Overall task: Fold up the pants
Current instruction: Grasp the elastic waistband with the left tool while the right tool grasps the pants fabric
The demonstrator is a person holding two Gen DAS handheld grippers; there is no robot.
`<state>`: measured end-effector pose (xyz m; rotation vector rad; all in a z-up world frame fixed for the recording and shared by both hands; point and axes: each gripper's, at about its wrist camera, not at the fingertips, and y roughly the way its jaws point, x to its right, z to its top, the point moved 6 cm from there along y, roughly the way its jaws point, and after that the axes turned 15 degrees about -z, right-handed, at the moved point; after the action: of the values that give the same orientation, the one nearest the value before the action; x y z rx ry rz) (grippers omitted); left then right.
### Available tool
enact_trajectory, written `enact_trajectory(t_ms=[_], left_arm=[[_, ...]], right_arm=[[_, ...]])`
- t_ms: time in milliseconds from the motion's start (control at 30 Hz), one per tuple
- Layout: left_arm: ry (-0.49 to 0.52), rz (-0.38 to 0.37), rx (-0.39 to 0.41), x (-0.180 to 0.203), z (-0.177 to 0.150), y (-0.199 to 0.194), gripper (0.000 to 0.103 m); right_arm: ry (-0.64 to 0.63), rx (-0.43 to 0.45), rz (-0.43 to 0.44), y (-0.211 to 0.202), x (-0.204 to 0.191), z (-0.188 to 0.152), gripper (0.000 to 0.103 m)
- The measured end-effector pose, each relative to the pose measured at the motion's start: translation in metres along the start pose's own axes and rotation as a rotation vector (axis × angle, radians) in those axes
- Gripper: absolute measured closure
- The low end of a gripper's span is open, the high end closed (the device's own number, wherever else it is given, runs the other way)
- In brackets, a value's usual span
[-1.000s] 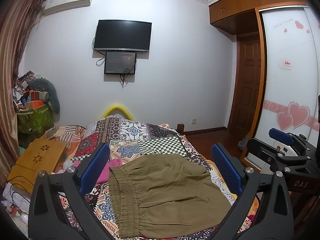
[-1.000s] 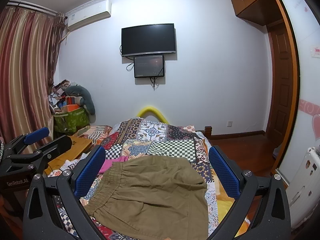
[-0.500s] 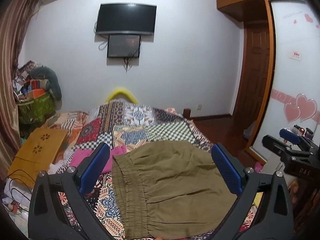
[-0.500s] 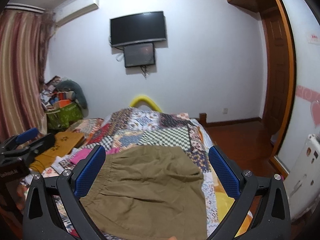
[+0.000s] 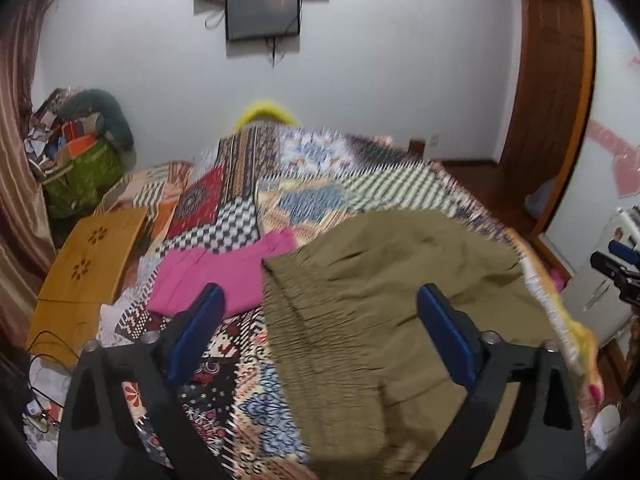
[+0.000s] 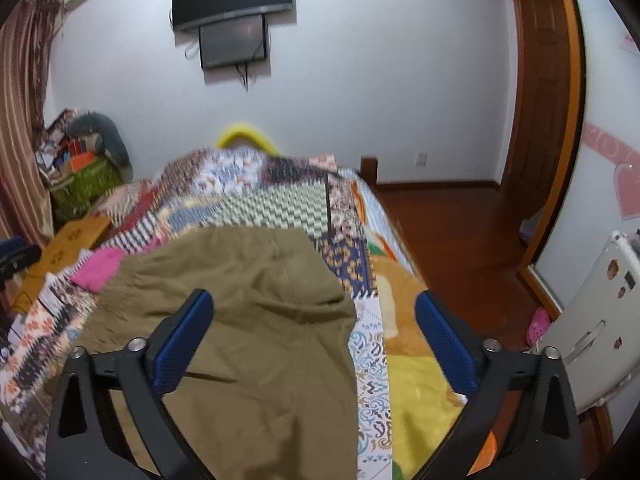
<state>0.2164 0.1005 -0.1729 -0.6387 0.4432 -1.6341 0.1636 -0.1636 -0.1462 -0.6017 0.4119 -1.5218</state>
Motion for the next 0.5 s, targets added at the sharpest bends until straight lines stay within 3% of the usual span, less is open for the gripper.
enact_trajectory(t_ms=[300, 500], left_arm=[[-0.077, -0.088, -0.193, -0.024, -0.039, 0.065, 0.034], [-0.099, -0.126, -0.291, -0.021, -0.064, 0.093, 0.035]], right_arm=[[-0.030, -0.173, 0.027, 0.069, 0.003, -0.028, 0.028], [-0.048, -0.289, 0.061, 0.106, -0.001, -0.045, 0.044]])
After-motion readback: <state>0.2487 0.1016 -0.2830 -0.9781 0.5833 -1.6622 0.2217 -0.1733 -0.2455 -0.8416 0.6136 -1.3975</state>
